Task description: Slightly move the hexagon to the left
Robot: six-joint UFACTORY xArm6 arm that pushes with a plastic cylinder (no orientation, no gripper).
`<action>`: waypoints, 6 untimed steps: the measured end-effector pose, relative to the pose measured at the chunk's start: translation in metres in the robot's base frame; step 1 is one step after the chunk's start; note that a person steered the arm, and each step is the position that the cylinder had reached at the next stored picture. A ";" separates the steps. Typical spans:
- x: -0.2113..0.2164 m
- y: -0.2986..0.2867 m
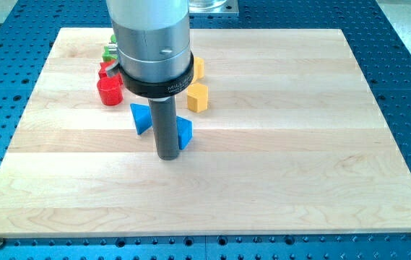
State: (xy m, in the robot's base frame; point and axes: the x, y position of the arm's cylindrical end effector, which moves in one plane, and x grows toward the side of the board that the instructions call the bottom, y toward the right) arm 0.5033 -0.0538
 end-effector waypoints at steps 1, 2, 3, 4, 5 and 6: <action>-0.009 0.027; -0.010 0.064; -0.044 0.114; -0.090 0.112; -0.090 0.080; -0.089 0.077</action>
State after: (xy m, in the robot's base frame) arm 0.4139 0.0234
